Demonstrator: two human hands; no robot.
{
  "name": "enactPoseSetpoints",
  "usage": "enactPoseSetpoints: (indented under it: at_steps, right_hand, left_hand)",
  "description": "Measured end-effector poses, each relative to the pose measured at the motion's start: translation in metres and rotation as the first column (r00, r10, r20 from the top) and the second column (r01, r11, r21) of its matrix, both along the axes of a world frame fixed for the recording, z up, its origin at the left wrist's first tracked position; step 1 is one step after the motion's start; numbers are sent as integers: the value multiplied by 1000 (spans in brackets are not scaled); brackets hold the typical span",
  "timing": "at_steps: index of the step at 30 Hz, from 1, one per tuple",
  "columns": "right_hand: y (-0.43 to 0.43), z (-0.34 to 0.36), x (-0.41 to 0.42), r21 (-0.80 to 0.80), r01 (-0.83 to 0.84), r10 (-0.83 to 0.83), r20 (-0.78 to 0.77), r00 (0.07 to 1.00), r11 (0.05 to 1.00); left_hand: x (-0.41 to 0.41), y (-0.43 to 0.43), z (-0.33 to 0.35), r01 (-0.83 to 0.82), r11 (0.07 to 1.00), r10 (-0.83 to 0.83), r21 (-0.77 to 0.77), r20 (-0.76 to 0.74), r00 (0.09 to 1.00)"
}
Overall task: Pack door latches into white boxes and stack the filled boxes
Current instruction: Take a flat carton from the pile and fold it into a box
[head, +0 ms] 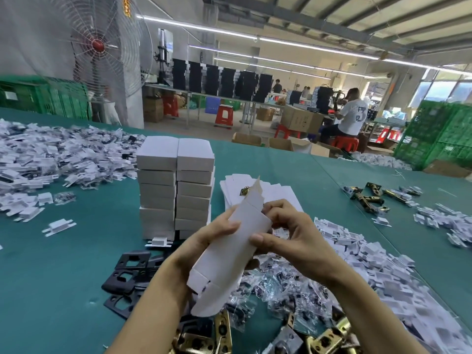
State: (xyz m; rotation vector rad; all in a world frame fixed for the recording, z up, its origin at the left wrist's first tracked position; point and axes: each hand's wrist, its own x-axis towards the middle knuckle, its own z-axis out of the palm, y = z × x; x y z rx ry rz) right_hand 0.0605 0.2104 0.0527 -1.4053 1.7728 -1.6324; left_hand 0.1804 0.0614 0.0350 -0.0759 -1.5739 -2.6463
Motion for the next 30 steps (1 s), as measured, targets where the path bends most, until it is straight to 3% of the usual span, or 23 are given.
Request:
enactPoseSetpoints:
  at_steps: [8,15,21,25,27,30]
  right_hand:
    - [-2,-12,8,-96,23,17,396,918,995]
    - [-9,-28,16,-223,121,-12,434,901,967]
    - [-12,-28,18,-176,92,-1,461,887,980]
    - [-5,-22,10,-210,159,-41,479,877,965]
    - [-1,-20,9,-211,172,-61,452,890,962]
    - [0,-19,16,-188,188,-113,350,930,964]
  left_hand:
    - [-6,-4,-11,32,988,-34,151,8,999]
    - [-9,-3,-12,111,953,-125,281,31,992]
    - [-10,-11,-17,191,916,-217,354,35,976]
    - [-14,-13,-19,57,973,-88,225,134,987]
    - [-19,-7,-17,-119,989,107,86,130,986]
    - [-29,7,-15,-496,845,500,-200,-32,865]
